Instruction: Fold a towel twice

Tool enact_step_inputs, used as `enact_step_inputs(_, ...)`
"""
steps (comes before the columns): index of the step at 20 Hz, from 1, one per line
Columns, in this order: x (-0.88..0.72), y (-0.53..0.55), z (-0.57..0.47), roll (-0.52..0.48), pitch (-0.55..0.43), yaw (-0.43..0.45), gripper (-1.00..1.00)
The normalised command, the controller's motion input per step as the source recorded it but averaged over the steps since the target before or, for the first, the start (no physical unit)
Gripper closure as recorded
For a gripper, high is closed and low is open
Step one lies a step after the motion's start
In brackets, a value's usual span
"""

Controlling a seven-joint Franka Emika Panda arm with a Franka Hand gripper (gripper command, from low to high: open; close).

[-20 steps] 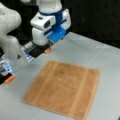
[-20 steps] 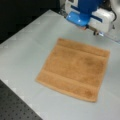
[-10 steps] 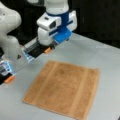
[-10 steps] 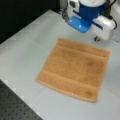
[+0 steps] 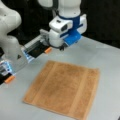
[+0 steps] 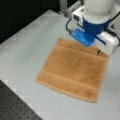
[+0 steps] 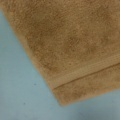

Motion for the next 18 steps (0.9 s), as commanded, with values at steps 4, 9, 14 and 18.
enact_step_inputs(4, 0.46, 0.38, -0.09, -0.09, 0.144, -0.132, -1.0)
enact_step_inputs(9, 0.44, 0.33, -0.17, -0.043, 0.078, -0.116, -1.0)
enact_step_inputs(14, 0.45, 0.37, -0.17, -0.182, 0.088, -0.182, -1.0)
enact_step_inputs(18, 0.43, 0.34, -0.09, -0.294, 0.105, -0.144, -1.0)
